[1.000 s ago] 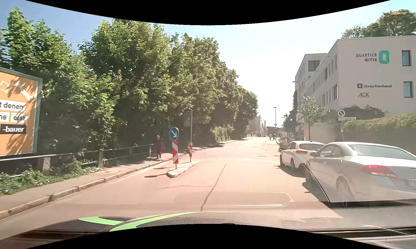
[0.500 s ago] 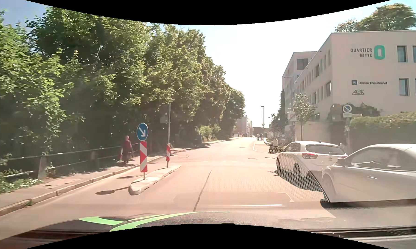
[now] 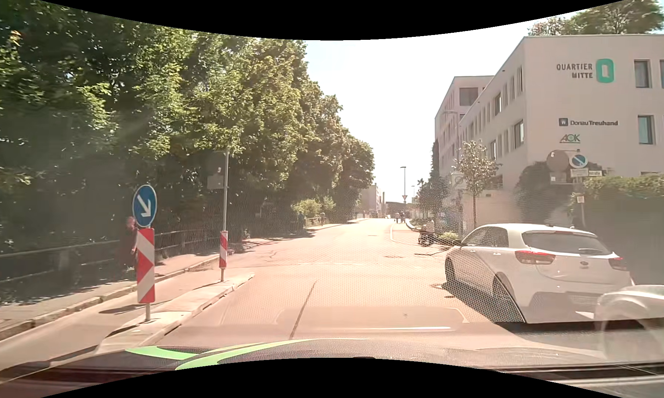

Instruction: Follow the waypoints while adhering to traffic rules and regulations

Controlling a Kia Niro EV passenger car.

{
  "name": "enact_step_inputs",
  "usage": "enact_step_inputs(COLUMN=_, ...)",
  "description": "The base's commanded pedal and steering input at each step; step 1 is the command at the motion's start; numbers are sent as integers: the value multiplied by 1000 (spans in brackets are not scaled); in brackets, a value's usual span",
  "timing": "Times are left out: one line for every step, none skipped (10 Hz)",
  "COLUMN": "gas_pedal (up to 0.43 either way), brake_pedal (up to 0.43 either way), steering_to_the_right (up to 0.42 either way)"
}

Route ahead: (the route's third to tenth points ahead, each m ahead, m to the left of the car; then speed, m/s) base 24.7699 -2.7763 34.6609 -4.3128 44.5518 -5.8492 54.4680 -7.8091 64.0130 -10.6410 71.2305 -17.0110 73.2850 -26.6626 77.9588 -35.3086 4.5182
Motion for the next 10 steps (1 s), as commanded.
enact_step_inputs(gas_pedal=0, brake_pedal=49, steering_to_the_right=66)
enact_step_inputs(gas_pedal=0, brake_pedal=49, steering_to_the_right=63)
enact_step_inputs(gas_pedal=0, brake_pedal=55, steering_to_the_right=54)
enact_step_inputs(gas_pedal=0, brake_pedal=55, steering_to_the_right=46)
enact_step_inputs(gas_pedal=0, brake_pedal=61, steering_to_the_right=40)
enact_step_inputs(gas_pedal=0, brake_pedal=73, steering_to_the_right=29)
enact_step_inputs(gas_pedal=0, brake_pedal=91, steering_to_the_right=23)
enact_step_inputs(gas_pedal=0, brake_pedal=104, steering_to_the_right=20)
enact_step_inputs(gas_pedal=0, brake_pedal=128, steering_to_the_right=20)
enact_step_inputs(gas_pedal=0, brake_pedal=146, steering_to_the_right=20)
